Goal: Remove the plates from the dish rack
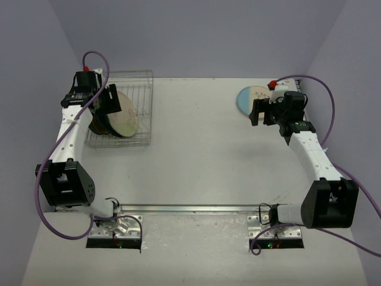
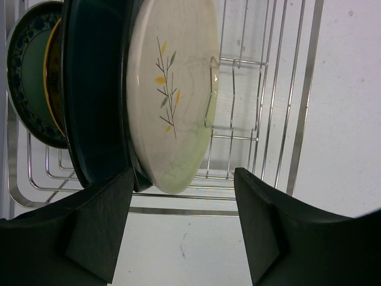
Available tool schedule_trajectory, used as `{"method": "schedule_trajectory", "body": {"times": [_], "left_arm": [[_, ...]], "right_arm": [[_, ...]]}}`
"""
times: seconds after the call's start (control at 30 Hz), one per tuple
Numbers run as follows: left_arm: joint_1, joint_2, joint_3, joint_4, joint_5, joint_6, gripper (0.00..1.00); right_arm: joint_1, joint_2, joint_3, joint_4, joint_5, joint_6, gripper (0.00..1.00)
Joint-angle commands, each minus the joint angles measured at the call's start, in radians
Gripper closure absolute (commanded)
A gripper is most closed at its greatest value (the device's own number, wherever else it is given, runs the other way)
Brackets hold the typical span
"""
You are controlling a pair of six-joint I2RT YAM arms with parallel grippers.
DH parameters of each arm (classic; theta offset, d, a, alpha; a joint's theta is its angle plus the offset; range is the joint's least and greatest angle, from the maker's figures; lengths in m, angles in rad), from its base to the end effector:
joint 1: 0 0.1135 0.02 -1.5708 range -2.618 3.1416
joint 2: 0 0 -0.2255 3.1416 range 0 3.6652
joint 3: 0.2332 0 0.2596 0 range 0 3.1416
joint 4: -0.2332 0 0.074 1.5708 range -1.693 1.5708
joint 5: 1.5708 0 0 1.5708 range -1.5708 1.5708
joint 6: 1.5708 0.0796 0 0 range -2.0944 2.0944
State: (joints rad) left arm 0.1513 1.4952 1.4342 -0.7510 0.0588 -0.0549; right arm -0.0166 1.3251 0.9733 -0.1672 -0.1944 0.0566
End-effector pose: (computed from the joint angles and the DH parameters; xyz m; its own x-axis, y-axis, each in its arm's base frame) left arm 0.3609 0.0503 0.2715 -0.7102 -0.1637 -0.6847 -0.1497 0.9855 -0.0803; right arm 0.3552 0.0095 0.2261 -0.5037 0.0639 -0.8615 -0.1231 0.9818 0.1448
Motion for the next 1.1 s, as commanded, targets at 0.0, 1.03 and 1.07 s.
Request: {"method": "schedule_trajectory", "body": {"times": [0.0, 1.03, 1.07], "left_arm": [[-0.001, -0.026, -0.009, 0.044, 0.023, -0.008, 0.34], [-0.135, 0.086, -0.053, 0.192, -0.237, -0.042, 0.37], [-0.137, 0.091, -0.057, 0.197, -0.232, -0.042, 0.38]], "right_arm": [[0.007, -0.021, 0.004, 0.043, 0.003, 0.005, 0.01], [0.006, 0.003, 0.015, 0.046, 0.018, 0.015, 0.01], [0.007, 0.004, 0.015, 0.046, 0.018, 0.015, 0.01]]}}
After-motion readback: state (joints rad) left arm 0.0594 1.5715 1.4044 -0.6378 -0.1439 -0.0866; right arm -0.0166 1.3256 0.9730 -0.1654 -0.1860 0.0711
